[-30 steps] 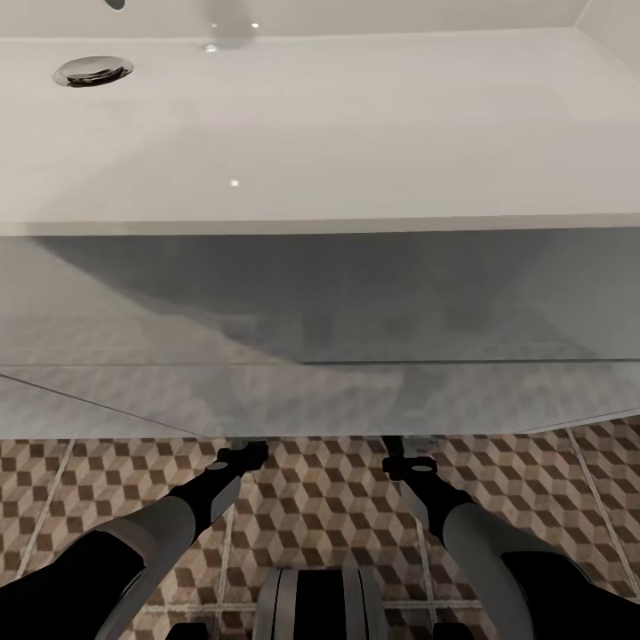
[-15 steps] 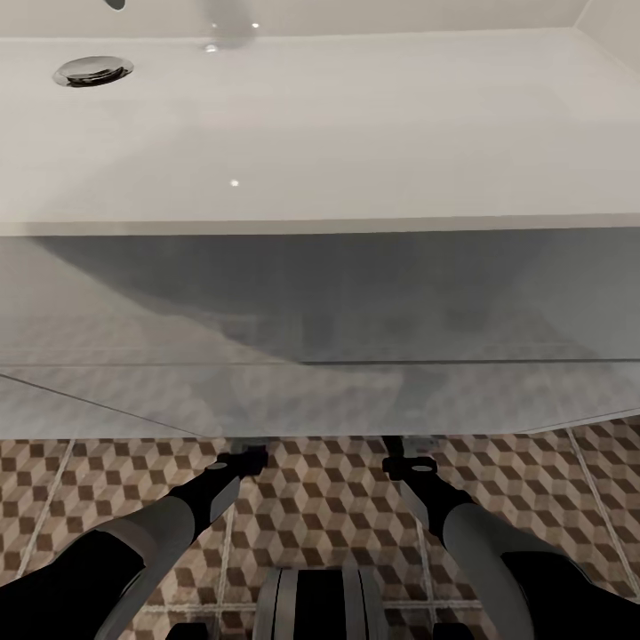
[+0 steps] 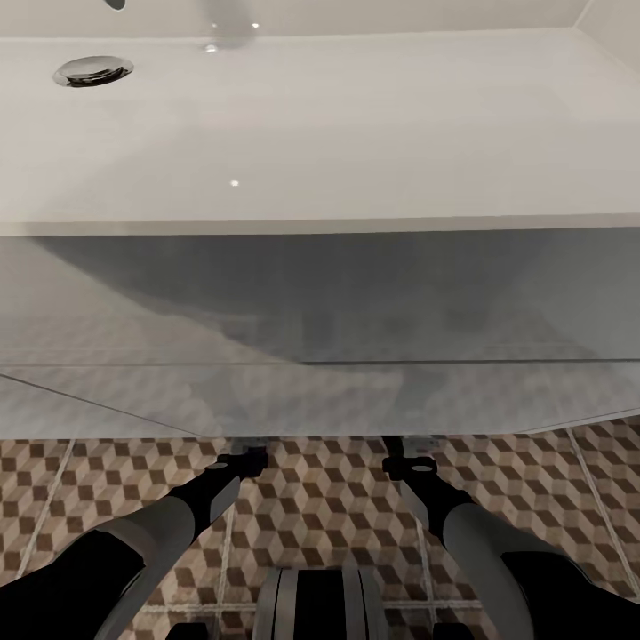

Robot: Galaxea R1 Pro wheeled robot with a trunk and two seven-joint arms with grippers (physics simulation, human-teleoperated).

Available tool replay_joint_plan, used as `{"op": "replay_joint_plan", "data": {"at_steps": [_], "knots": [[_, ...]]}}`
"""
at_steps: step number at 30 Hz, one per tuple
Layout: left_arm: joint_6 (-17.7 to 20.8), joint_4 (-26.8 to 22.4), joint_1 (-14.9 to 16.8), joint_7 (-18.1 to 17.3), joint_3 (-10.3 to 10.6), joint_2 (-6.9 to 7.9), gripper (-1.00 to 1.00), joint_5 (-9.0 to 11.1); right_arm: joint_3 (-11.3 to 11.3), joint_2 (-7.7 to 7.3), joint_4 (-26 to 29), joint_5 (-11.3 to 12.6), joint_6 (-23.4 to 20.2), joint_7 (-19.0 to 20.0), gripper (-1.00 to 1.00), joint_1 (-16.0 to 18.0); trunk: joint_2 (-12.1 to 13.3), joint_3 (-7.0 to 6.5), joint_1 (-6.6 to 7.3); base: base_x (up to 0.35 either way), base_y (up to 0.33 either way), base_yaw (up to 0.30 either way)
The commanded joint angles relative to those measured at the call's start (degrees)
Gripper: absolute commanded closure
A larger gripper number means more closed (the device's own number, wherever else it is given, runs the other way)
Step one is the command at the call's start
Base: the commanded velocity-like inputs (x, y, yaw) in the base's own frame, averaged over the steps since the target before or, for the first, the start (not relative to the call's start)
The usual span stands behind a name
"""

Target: Take the four mousetraps from the cabinet in the bathroom and place them on the bathroom floor. Make sure all four end up on the same floor surface, and ensure that at least two of them are either under or directly next to the same bathroom sink.

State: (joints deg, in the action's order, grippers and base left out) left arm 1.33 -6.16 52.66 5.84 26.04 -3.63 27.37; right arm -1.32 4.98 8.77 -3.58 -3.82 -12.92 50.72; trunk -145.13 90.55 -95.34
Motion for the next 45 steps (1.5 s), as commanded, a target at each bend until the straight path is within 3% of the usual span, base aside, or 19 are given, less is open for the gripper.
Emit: {"op": "replay_joint_plan", "data": {"at_steps": [1,45], "knots": [[0.2,-0.1,0.0,0.4,0.5,0.01,1.0,0.4,-0.1,0.03,0.1,-0.4,-0.4,-0.2,-1.0,0.0,0.0,0.03,0.01,0.0,0.0,0.0],[-0.1,-0.3,0.1,-1.6,0.7,-0.35,1.0,0.4,-0.1,0.03,0.1,-0.4,-0.4,-0.2,-1.0,0.0,0.0,0.03,0.01,0.0,0.0,0.0]]}}
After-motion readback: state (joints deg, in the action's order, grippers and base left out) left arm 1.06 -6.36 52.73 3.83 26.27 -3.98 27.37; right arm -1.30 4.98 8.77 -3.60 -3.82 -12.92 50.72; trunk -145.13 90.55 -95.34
